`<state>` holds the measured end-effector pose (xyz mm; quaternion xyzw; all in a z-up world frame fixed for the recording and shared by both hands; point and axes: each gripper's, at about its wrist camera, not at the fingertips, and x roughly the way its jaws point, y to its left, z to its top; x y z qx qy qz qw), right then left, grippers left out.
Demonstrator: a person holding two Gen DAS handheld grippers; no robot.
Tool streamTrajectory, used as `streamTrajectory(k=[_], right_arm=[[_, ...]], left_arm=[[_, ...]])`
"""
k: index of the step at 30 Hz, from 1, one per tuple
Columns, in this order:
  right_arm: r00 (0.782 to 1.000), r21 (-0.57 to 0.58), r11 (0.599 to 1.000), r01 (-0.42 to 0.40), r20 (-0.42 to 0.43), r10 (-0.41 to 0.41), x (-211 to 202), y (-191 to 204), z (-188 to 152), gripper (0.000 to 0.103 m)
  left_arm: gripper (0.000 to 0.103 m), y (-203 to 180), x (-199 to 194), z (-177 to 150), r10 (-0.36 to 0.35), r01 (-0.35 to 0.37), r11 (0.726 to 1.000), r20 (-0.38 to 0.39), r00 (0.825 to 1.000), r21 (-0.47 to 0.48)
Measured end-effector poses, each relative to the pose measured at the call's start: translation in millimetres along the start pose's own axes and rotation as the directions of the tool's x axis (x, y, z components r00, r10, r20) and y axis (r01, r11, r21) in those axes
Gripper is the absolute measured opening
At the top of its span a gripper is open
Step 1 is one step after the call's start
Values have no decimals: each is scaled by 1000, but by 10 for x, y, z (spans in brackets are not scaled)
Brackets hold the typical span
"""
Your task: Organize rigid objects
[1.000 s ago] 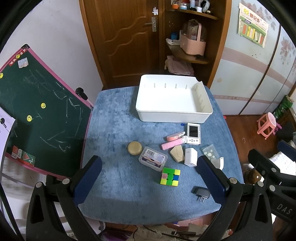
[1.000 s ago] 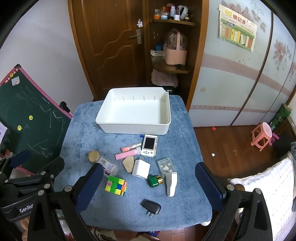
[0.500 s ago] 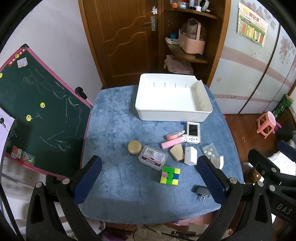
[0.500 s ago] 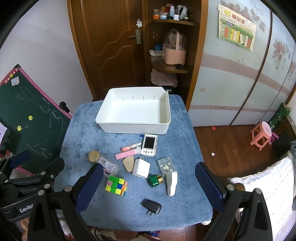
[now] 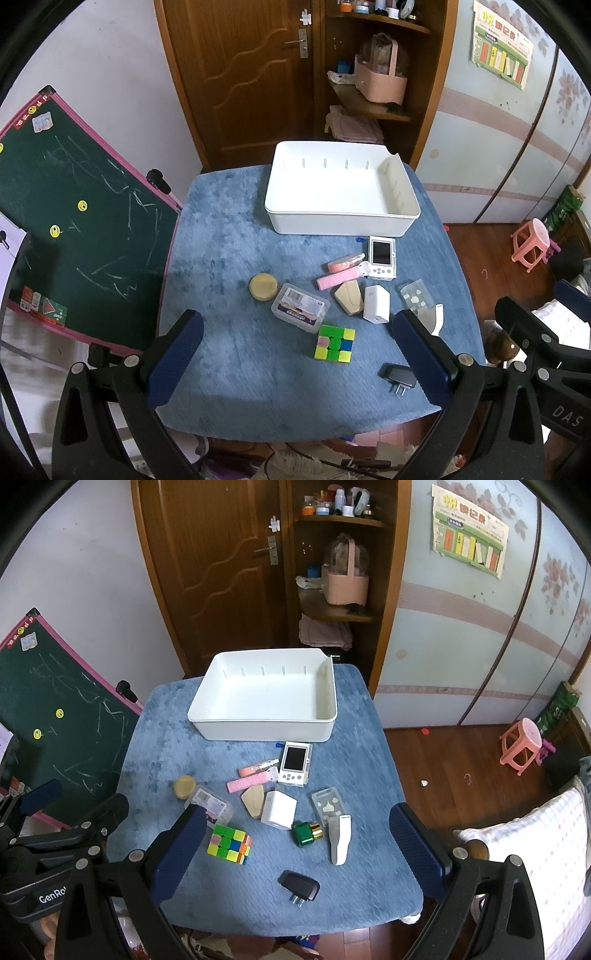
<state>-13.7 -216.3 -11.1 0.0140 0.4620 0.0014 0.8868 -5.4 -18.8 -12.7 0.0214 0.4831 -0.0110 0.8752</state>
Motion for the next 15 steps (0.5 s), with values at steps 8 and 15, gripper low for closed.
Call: streamTrajectory(k=[8,15], right_arm=[[1000,11,1000,4,-19,-4,40,-109,-84,100],[998,37,999,7,-60,-4,133,-260,-184,100]], left_arm=[[102,-92,27,-124,-13,13,1000,-17,1000,3],[102,-140,112,-189,-19,19,1000,-46,999,-1]])
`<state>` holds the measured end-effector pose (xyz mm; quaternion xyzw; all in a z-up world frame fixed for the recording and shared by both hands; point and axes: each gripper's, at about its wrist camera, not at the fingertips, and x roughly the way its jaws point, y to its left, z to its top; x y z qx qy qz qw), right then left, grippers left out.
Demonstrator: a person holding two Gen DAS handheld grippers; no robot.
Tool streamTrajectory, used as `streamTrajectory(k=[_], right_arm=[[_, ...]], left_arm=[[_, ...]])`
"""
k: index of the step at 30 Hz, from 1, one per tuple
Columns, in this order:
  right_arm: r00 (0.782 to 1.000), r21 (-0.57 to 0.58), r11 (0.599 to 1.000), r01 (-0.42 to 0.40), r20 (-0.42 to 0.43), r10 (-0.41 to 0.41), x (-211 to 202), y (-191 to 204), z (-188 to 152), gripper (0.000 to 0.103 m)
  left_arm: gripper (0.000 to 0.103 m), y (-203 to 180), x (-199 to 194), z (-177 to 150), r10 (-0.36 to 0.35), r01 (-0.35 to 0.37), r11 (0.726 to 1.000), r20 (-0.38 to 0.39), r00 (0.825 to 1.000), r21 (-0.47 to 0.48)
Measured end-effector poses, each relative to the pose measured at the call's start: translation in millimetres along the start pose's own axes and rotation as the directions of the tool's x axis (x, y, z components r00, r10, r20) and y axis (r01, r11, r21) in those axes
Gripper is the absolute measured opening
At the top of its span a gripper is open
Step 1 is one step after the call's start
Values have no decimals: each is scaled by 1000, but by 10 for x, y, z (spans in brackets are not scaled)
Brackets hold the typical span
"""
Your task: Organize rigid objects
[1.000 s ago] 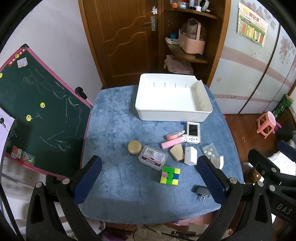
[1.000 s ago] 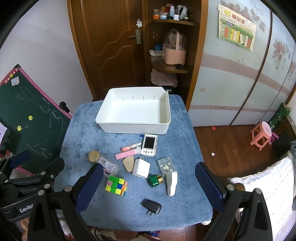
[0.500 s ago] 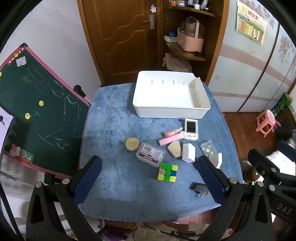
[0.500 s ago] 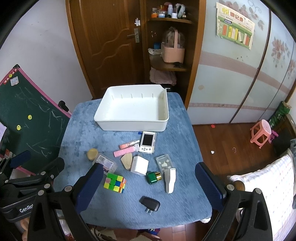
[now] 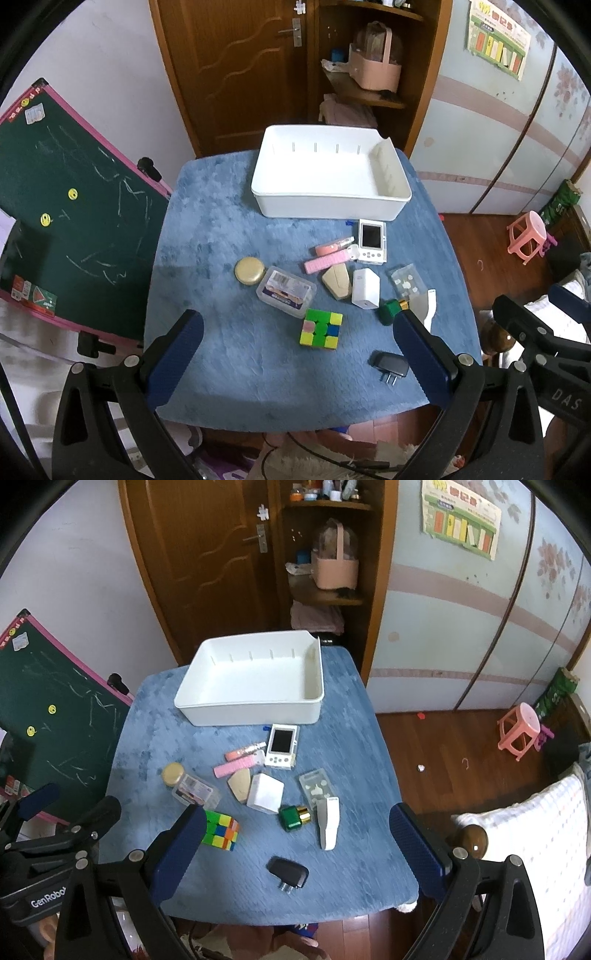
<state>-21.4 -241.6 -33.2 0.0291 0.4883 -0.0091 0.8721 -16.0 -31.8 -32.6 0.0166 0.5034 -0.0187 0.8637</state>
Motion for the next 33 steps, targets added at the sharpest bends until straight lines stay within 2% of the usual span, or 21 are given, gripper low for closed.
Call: streamTrajectory(k=[7,13,20,23,25,29,33], right_arm=[[998,70,997,-14,-68,19,236,-261,-69,100],[987,119,990,-73,-134,89,583,-447,-194,100],[981,-11,992,-123,-154,120,995,-354,-459,100],[972,-80,984,-159,-185,142,1170,-264,-637,99],[965,-124,974,-192,-202,164,1296,-198,-762,93],[957,-219,953,-211,-244,156,1554,-76,-1007,91],[948,-265,938,-223,-283,146,1757,-17,-1156,89]], left_arm=[[102,-29,225,-121,2,-4,1000,-69,998,-19],[102,-40,518,-238,14,-17,1000,-132,991,-20],[102,-69,995,-355,-9,2,999,-225,974,-32],[102,-87,1213,-405,-21,11,999,-262,965,-40],[102,-118,1341,-434,-15,6,999,-288,957,-31],[102,-173,1608,-472,10,-15,1000,-315,949,-13],[102,-214,1820,-477,17,-21,1000,-336,942,-8]])
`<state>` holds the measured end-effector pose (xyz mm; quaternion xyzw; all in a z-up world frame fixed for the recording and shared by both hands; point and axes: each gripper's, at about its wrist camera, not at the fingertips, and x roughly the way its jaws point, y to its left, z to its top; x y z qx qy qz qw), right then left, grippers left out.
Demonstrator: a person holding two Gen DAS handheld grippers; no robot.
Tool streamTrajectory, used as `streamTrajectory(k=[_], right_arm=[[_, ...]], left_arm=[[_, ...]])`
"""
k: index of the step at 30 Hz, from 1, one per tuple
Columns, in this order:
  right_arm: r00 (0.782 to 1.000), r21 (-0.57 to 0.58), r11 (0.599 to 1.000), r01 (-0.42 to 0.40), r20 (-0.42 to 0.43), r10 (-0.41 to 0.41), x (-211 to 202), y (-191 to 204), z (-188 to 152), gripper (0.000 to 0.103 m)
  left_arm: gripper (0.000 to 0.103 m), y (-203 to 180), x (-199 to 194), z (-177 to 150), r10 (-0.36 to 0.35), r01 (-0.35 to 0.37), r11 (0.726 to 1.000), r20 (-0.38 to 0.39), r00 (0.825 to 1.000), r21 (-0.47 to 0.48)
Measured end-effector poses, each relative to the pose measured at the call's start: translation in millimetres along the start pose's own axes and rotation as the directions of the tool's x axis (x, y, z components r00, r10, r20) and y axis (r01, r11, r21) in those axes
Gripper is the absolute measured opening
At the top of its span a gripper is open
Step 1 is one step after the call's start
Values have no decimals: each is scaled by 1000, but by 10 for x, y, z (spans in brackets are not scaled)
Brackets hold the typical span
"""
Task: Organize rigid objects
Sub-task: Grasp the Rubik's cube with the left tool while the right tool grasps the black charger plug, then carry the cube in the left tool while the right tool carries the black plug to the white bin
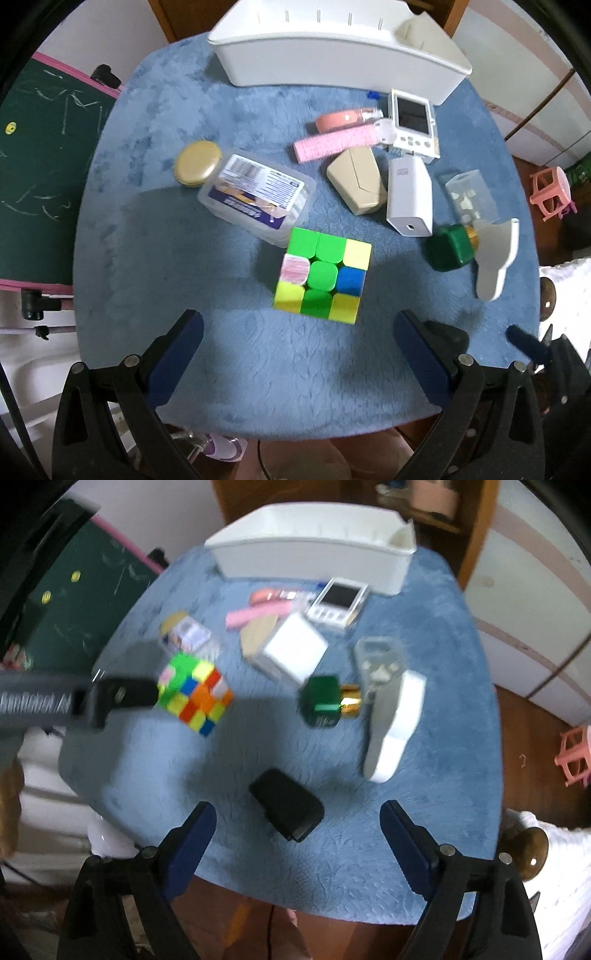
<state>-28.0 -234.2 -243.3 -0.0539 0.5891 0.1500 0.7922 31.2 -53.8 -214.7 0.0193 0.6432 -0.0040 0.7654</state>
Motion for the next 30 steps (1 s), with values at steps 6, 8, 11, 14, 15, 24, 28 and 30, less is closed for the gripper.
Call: streamTrajectory(k=[6,8,11,14,15,24,28,30], right_arm=[[997,4,1000,-13,-71,13,337,0,11,79],[997,10,1000,-12,-82,13,383,-9,20,79],[995,10,1000,-20,-93,20,426,8,20,74],[994,12,1000,-14,-108,16,496,11,27,67],[993,17,1000,-11,-116,13,520,5,26,64],[994,-32,999,2,-106,-5,535,138,-31,50],[994,-29,1000,5,-108,-8,543,175,-53,49],[994,-23,1000,-12,-110,9,514,196,-67,49]], left_arm=[[102,-77,210,80,11,-10,1000,-27,1000,10],[102,-98,251,101,25,-24,1000,-26,999,11],[97,-115,319,138,23,-22,1000,-38,999,8],[89,-92,443,174,-10,8,1000,-81,997,-19],[85,-83,476,179,-21,18,999,-94,995,-30],[66,-50,578,163,-47,42,998,-106,993,-46],[65,-27,511,78,-49,45,998,-88,995,-54],[65,-13,382,-16,-31,28,999,-77,997,-42]])
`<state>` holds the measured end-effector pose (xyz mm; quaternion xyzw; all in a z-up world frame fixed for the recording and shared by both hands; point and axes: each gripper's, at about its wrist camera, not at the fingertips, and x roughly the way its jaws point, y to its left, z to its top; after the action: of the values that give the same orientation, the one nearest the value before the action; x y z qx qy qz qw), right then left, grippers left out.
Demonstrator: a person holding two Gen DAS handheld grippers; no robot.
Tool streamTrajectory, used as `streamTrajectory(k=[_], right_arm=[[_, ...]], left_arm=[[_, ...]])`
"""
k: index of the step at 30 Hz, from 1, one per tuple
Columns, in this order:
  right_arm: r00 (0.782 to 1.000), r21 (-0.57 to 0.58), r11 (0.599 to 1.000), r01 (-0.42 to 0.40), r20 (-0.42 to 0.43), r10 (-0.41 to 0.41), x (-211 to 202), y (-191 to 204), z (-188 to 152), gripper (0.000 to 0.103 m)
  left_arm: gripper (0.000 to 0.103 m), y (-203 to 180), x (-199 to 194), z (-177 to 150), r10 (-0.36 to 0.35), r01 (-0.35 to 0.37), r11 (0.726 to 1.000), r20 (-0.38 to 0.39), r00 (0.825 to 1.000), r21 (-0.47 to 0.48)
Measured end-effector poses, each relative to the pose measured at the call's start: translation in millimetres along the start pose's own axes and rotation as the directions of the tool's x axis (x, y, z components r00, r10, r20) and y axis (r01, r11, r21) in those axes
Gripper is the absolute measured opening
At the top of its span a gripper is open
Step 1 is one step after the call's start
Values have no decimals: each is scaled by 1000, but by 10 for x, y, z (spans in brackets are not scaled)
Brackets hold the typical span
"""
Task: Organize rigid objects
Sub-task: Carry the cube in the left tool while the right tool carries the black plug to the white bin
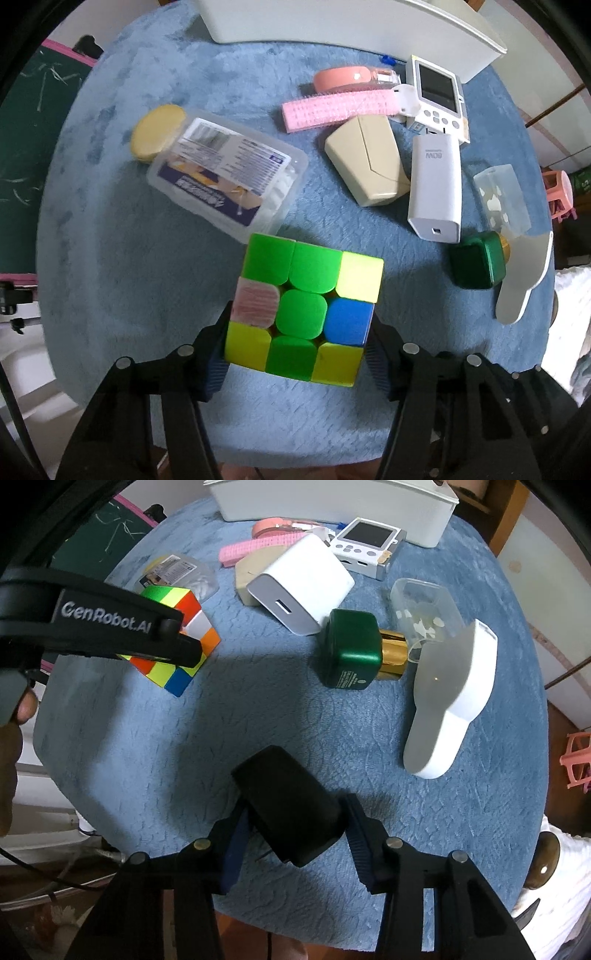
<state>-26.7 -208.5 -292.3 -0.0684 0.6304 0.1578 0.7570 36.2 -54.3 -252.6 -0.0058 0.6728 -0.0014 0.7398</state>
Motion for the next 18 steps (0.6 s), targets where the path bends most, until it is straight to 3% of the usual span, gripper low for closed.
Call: streamTrajectory(k=[4,9,12,18], right_arm=[[1000,-2,1000,-26,12,26,-203,-42,105,48],[995,-22,999,-42,94,44,-710,2,135,48],[984,-24,998,-66,164,69,-1074,-59,263,49],[956,-20,994,-104,273,106,-1761,-227,665,49]], left_arm=[[65,42,-309,-120,9,-10,1000,50,999,27],[65,62,-1041,-175,-23,16,999,153,988,50],[65,24,-1552,-103,-24,2,997,261,965,84],[65,84,-2368,257,-52,-3,992,434,900,126]])
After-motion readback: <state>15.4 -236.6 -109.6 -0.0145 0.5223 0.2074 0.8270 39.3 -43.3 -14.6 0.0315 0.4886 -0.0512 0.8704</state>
